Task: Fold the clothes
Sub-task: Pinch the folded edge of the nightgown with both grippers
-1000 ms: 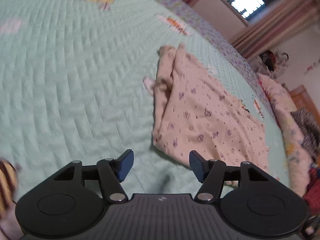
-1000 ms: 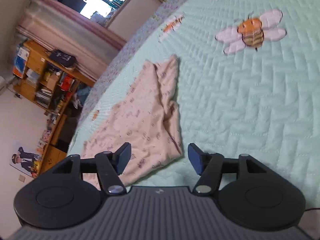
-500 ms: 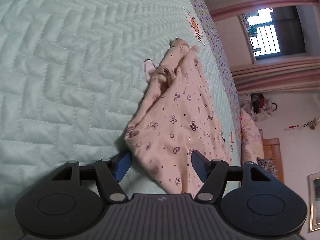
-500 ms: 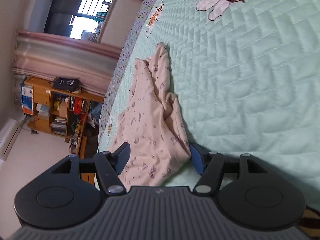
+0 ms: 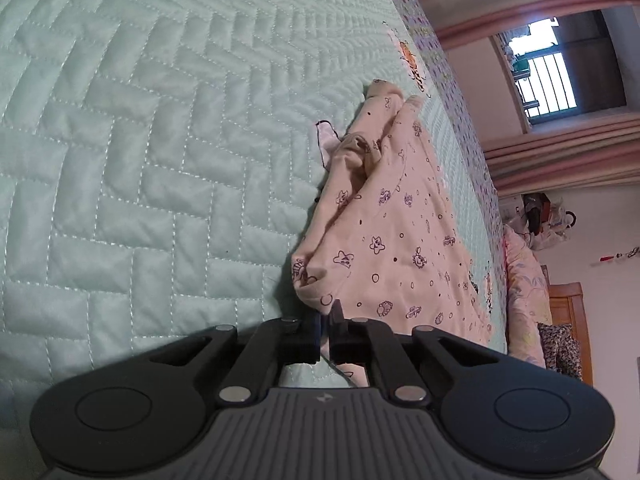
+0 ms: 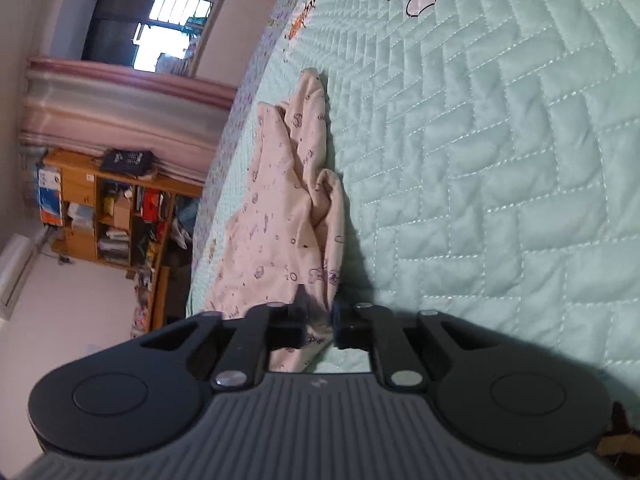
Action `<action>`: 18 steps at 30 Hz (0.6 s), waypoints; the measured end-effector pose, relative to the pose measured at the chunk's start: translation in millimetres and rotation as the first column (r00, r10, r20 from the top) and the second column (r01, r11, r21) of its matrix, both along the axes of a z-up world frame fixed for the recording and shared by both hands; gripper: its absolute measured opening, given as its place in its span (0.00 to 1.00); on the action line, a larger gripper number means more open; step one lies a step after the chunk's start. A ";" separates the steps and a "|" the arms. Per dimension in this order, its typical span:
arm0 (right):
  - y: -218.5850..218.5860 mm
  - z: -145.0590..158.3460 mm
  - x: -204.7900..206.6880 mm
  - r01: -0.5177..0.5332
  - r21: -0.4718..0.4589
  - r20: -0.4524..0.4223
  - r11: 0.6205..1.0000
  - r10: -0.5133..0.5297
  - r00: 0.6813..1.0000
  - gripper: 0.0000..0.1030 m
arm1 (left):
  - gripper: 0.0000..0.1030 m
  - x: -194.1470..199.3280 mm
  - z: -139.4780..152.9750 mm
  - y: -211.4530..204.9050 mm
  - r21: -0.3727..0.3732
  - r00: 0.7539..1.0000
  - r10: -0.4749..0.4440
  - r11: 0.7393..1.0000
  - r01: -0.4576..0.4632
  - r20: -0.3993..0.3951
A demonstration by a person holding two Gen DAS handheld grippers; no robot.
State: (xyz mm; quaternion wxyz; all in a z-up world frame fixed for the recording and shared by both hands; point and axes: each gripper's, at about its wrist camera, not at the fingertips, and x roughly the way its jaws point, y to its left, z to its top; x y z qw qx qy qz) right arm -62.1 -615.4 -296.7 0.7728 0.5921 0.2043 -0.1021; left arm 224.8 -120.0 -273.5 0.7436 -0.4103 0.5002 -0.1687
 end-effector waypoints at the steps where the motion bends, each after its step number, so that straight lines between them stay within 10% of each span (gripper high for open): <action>1: 1.1 0.0 0.7 -0.003 -0.005 0.006 1.000 0.003 1.000 0.24 | 0.03 1.3 -0.5 0.4 -0.006 1.000 0.004 1.000 -0.004 -0.007; 7: 3.8 5.1 9.7 -0.027 -0.028 -0.014 0.999 0.027 1.000 0.40 | 0.03 0.4 -0.2 -2.6 0.002 1.000 0.000 1.000 0.000 -0.006; 10: 4.3 8.2 8.4 -0.035 -0.073 -0.032 0.997 0.033 0.999 0.05 | 0.03 0.8 0.9 -1.9 0.022 1.000 0.000 1.000 0.000 0.002; 18: 10.8 26.8 -21.9 -0.021 -0.139 0.005 0.990 0.022 1.000 0.05 | 0.02 -24.1 29.8 2.8 0.128 0.994 -0.019 0.992 0.006 0.105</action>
